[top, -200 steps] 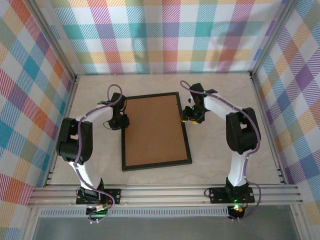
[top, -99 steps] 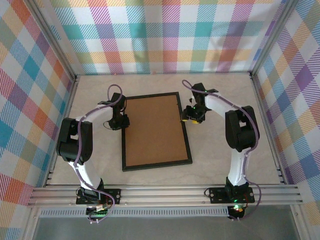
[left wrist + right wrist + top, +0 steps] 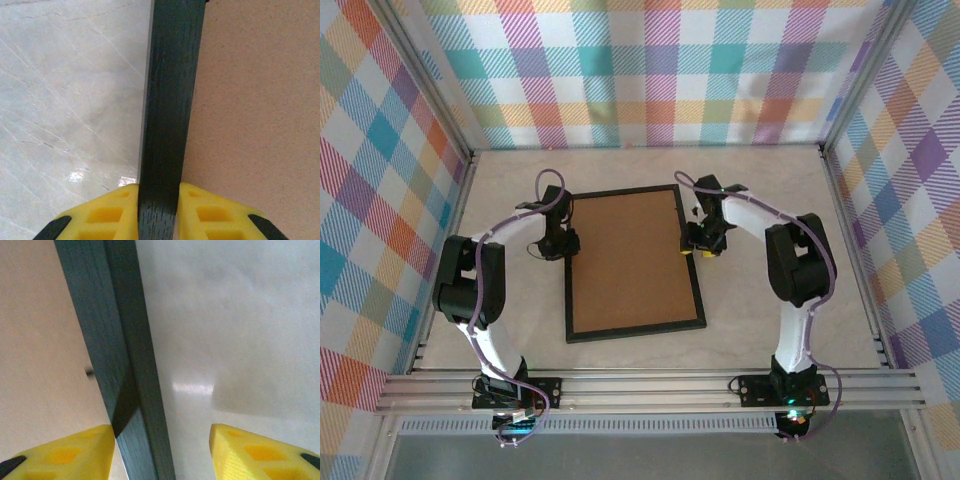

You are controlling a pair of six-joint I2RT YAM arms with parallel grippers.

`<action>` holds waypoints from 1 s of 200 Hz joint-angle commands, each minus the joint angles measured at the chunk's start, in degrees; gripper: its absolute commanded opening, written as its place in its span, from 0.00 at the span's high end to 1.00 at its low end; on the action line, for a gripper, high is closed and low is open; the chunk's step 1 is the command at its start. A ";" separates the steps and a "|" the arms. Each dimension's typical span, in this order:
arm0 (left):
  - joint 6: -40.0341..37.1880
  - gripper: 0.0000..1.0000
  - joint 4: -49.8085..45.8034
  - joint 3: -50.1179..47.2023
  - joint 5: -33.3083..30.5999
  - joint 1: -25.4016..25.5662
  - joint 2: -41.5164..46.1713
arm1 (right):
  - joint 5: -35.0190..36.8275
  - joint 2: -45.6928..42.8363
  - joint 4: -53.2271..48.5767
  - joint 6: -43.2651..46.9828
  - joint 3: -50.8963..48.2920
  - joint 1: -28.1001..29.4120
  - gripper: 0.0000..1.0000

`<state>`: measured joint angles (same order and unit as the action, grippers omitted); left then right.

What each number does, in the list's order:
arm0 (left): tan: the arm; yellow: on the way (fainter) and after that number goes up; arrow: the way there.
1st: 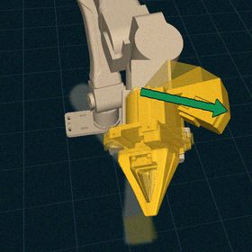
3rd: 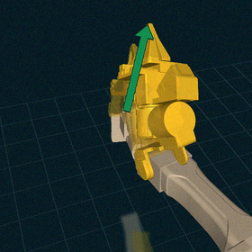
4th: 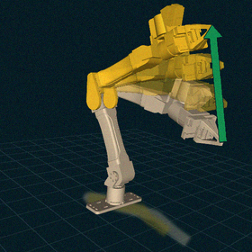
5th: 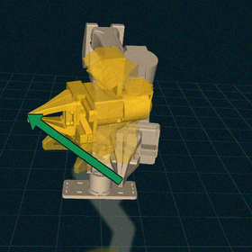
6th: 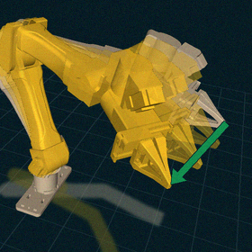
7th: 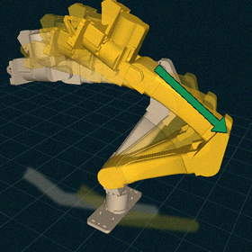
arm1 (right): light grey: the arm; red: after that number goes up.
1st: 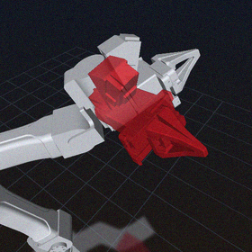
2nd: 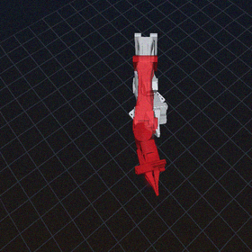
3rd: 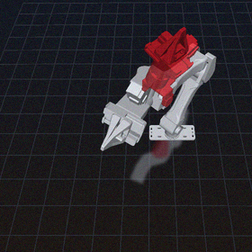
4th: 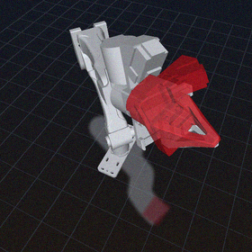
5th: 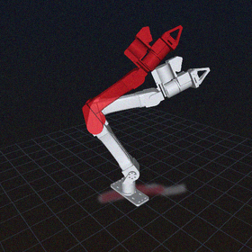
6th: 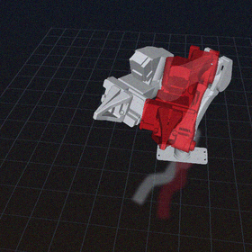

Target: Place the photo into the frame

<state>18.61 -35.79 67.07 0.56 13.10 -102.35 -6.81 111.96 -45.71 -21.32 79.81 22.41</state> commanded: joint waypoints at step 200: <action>1.09 0.78 -0.86 1.66 1.34 1.07 2.91 | 2.29 -14.64 -0.52 -1.09 -18.73 6.48 0.46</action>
<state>18.81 -35.97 67.07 0.56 13.37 -102.15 -3.68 96.05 -46.89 -21.82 60.55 28.62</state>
